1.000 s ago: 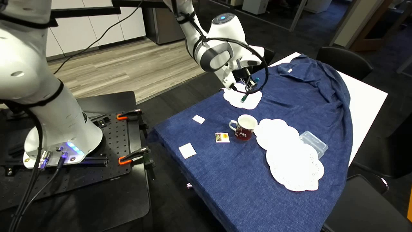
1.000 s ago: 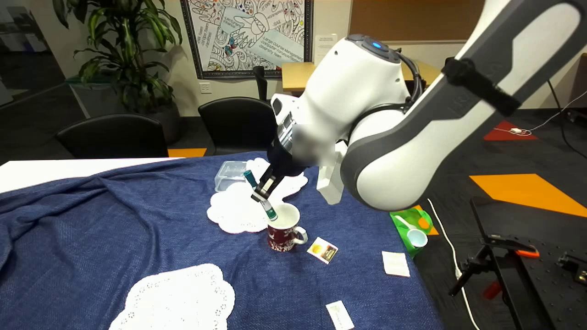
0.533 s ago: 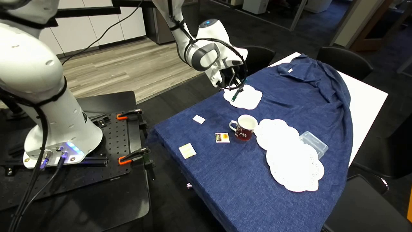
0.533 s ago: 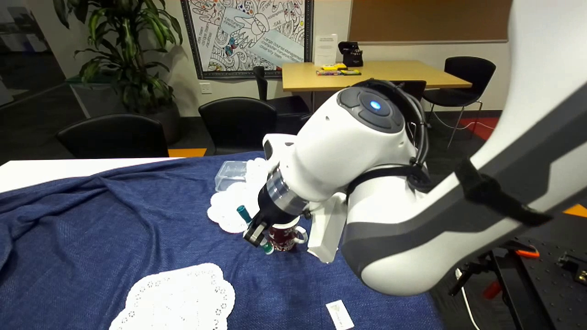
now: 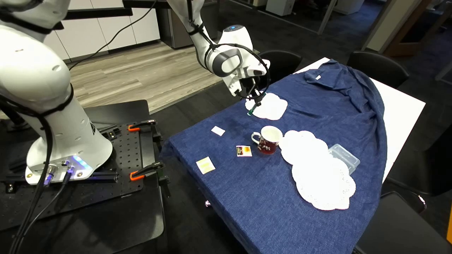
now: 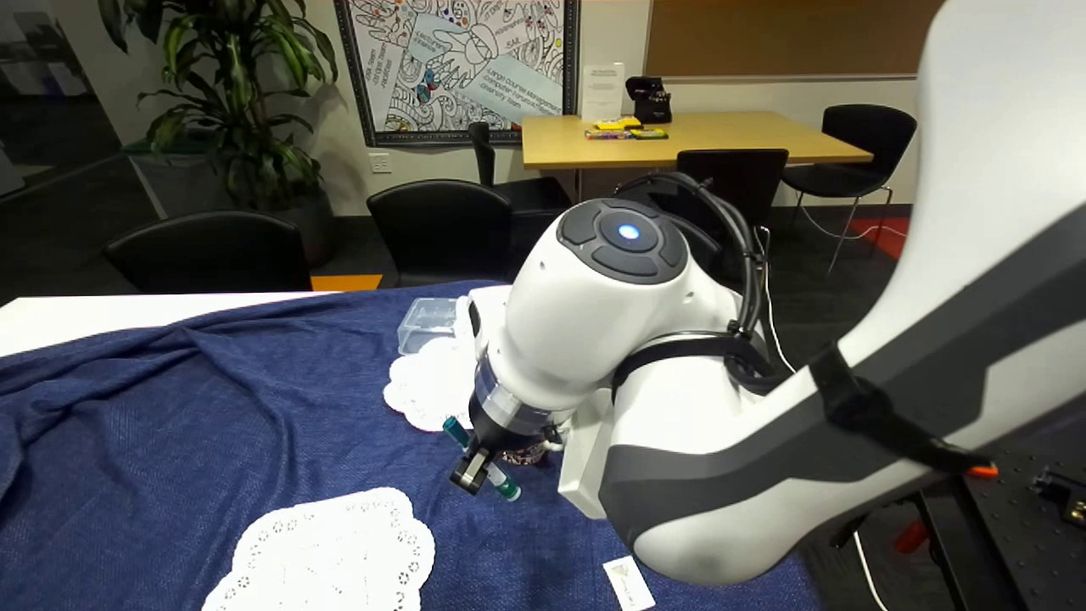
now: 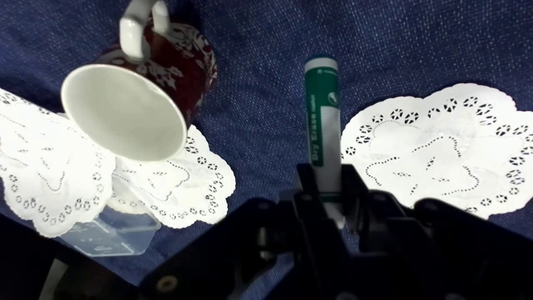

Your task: Remove the marker from the mug and put it on the table

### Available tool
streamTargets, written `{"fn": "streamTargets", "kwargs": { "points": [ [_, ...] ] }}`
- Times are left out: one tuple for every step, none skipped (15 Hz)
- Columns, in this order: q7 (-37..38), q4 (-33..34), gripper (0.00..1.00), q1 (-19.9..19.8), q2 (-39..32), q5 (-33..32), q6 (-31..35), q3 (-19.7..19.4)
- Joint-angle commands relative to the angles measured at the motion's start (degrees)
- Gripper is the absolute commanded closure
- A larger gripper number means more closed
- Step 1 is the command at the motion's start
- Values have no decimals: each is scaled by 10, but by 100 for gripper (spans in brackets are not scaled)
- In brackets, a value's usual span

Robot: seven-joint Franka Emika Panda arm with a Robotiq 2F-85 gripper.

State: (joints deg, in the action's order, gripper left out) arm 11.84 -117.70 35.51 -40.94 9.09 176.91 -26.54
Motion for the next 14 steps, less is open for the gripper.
{"fn": "streamTargets", "kwargs": {
  "points": [
    [19,42,95,-40,-12,-34,-67,32],
    [16,50,95,-55,-15,-44,-81,48],
    [12,56,95,-72,-18,-52,-90,65],
    [13,63,95,-86,-23,-59,-99,80],
    [15,70,95,-98,-29,-69,-108,89],
    [15,76,95,-110,-34,-75,-119,101],
    [17,83,95,-118,-41,-81,-133,107],
    [20,91,95,-125,-47,-87,-151,112],
    [21,98,95,-130,-53,-92,-172,118],
    [22,106,95,-136,-58,-97,-188,122],
    [22,113,95,-141,-63,-103,-203,129],
    [19,119,95,-147,-65,-108,-219,135],
    [21,125,55,-149,-69,-113,-230,138],
    [17,130,54,-155,-70,-116,-239,145]
  ]
}}
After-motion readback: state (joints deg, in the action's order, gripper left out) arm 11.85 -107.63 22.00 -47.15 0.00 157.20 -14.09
